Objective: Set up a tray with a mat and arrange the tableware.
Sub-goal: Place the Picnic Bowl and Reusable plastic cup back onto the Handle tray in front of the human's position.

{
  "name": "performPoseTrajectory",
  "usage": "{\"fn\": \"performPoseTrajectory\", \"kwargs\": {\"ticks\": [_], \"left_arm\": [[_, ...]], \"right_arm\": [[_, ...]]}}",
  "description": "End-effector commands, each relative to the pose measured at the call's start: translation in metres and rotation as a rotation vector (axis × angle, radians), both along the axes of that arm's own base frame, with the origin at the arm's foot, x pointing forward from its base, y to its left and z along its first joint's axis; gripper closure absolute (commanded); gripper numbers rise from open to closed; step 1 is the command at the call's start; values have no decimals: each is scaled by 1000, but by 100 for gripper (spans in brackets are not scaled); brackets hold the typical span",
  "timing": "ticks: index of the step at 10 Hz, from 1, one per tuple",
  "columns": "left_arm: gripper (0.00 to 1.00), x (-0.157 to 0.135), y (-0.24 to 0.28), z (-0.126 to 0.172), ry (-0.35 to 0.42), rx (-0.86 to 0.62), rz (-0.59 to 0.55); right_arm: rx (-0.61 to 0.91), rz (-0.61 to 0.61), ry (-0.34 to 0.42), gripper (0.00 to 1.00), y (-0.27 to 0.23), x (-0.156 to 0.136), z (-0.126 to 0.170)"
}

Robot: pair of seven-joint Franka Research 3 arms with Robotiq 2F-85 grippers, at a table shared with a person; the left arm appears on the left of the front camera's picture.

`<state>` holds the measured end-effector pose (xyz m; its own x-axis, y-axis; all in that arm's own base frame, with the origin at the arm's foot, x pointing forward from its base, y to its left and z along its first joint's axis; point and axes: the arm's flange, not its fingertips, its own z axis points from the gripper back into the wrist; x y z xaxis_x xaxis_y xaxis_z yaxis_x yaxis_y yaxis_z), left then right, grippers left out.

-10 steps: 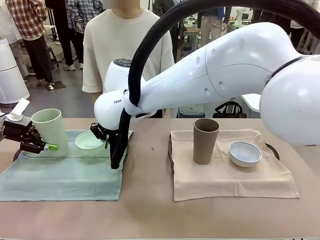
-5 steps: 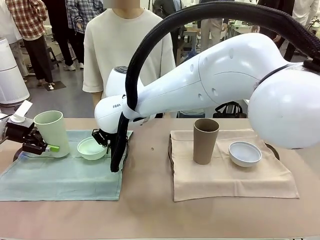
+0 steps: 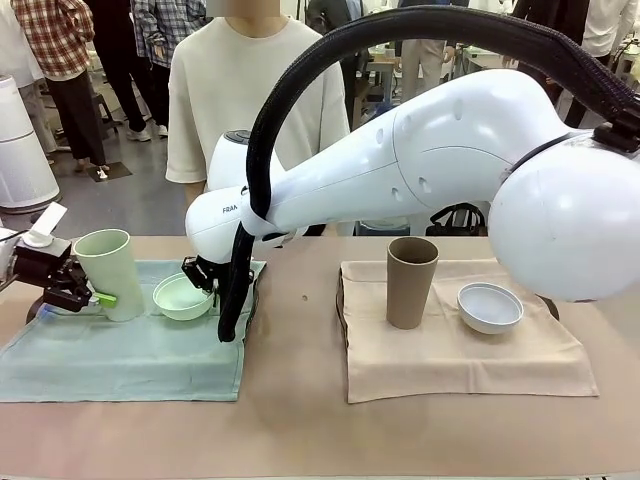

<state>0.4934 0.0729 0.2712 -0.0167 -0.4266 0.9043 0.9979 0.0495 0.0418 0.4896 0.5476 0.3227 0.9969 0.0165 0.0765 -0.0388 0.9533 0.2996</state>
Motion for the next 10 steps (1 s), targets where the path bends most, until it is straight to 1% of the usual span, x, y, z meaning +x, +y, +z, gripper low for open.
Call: {"fn": "performPoseTrajectory", "kwargs": {"ticks": [1,2,3,4,5,6,7,8,9,10], "left_arm": [[0,5,-1,-2,1,21,-14],[0,4,0,-1,2,23,-13],[0,4,0,1,2,25,-11],[0,3,2,3,7,27,-2],[0,4,2,3,11,27,-3],[0,4,3,4,18,30,0],[0,4,4,6,30,40,1],[0,4,8,6,50,65,6],[0,2,12,8,78,99,6],[0,-2,17,15,85,124,3]], "right_arm": [[1,9,9,82,1,2,-1],[-1,9,12,31,1,2,-1],[-10,3,11,63,1,1,2],[-10,6,11,11,0,-2,6],[-13,6,9,43,-1,-4,12],[-14,3,8,55,-3,-6,16],[-12,1,9,23,-5,-9,20],[-26,-1,14,35,-9,-14,25],[-52,-7,15,3,-12,-20,34],[-61,-6,19,15,-19,-28,47]]}}
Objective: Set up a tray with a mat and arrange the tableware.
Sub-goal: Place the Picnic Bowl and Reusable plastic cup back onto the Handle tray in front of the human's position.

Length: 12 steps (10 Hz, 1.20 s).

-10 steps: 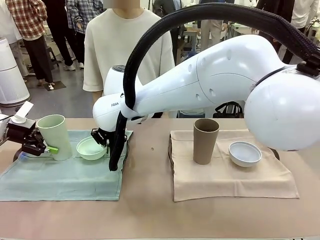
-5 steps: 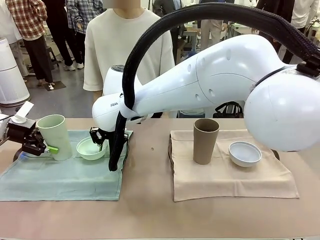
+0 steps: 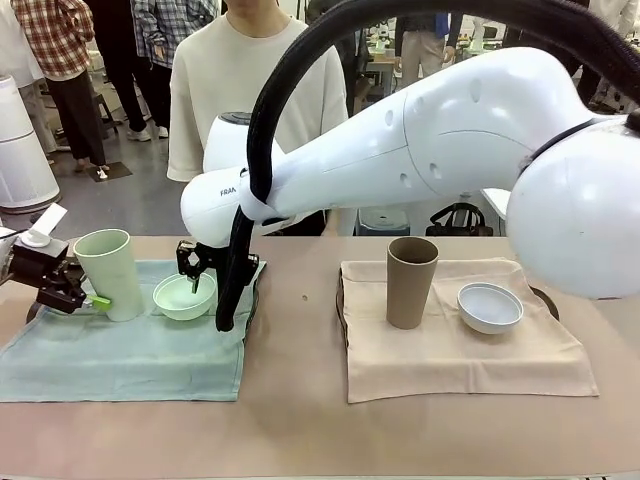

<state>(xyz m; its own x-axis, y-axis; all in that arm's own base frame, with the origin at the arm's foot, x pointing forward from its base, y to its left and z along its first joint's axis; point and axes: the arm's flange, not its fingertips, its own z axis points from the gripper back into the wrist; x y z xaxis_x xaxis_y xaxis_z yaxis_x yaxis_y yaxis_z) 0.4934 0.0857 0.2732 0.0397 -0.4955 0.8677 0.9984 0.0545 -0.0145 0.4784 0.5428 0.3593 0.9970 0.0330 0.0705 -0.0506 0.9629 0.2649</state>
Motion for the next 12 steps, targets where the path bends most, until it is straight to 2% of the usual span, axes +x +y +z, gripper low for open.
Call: {"fn": "performPoseTrajectory", "kwargs": {"ticks": [1,3,5,7,10,11,12], "left_arm": [[0,-4,10,21,25,70,1],[0,-17,14,49,46,164,14],[0,-40,14,97,50,377,125],[0,-56,2,139,-3,610,326],[0,-84,-37,193,-87,889,441],[0,-87,-55,209,-62,957,455],[0,-93,-79,219,-4,961,487]], "right_arm": [[-18,-13,21,0,-21,-25,21],[-42,-20,34,0,-38,-43,40],[-74,-70,24,0,-63,-66,65],[-102,-81,4,0,-83,-84,89],[-158,-182,8,0,-110,-107,111],[-165,-216,22,0,-115,-114,118],[-188,-262,53,0,-124,-124,127]]}}
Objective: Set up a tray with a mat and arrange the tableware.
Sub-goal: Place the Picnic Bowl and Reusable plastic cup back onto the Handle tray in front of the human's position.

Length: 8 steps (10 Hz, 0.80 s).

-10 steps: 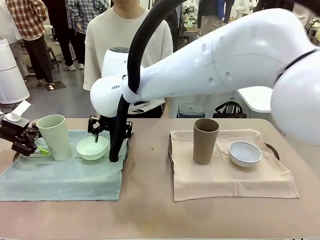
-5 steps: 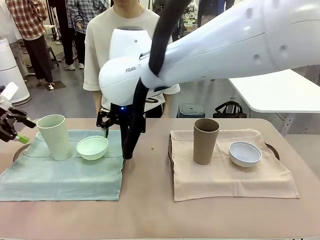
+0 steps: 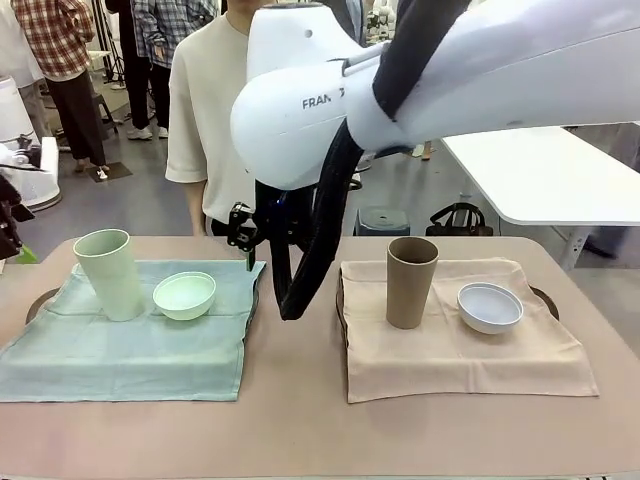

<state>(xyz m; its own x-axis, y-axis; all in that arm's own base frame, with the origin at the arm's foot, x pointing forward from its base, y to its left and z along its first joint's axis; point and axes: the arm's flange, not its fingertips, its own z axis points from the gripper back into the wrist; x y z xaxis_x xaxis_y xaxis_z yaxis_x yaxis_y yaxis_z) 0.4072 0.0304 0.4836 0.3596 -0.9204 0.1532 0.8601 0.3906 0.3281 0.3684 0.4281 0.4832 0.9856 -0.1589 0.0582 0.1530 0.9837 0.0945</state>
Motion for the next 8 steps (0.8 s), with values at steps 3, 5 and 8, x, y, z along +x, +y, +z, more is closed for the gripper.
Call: {"fn": "performPoseTrajectory", "kwargs": {"ticks": [3,5,8], "left_arm": [[0,-9,-78,50,276,-63,106],[0,3,-106,65,335,-257,210],[0,15,-123,71,296,-358,415]], "right_arm": [[-70,-84,56,0,-31,-40,36],[-93,2,47,0,-48,-50,50],[-89,81,58,0,-69,-39,51]]}}
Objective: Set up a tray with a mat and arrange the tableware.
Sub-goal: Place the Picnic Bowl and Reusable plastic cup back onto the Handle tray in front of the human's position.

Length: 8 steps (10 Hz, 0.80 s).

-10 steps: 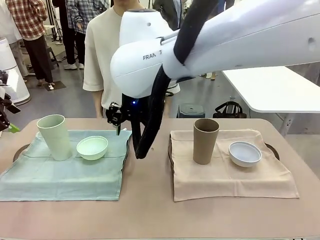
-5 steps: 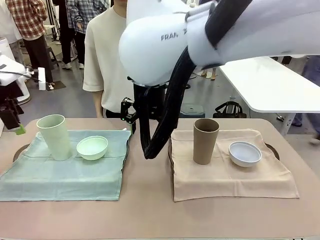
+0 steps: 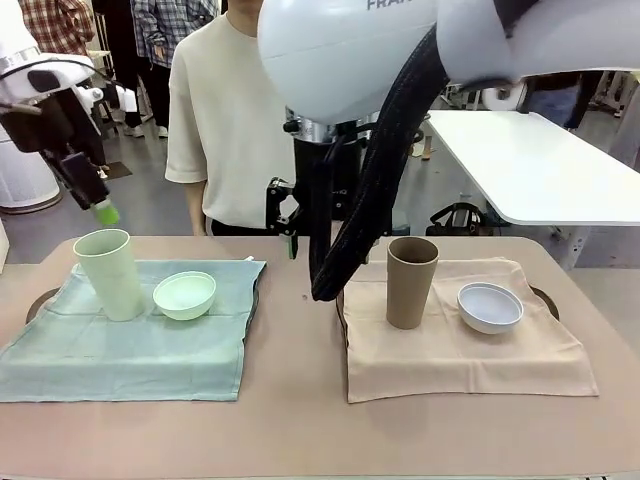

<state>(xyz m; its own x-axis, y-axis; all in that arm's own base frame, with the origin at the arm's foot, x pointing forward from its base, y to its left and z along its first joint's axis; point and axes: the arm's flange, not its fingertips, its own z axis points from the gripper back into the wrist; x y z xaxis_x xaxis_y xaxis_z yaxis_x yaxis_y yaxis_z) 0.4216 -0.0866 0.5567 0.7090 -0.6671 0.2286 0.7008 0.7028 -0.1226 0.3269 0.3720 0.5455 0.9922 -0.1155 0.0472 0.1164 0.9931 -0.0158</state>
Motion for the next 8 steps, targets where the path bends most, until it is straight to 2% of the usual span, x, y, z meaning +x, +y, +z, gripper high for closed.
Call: {"fn": "performPoseTrajectory", "kwargs": {"ticks": [1,8], "left_arm": [[0,-8,2,-2,5,28,-81],[0,-8,2,-2,5,28,-81]], "right_arm": [[3,-30,-2,0,8,-6,0],[3,-30,-2,0,8,-6,0]]}}
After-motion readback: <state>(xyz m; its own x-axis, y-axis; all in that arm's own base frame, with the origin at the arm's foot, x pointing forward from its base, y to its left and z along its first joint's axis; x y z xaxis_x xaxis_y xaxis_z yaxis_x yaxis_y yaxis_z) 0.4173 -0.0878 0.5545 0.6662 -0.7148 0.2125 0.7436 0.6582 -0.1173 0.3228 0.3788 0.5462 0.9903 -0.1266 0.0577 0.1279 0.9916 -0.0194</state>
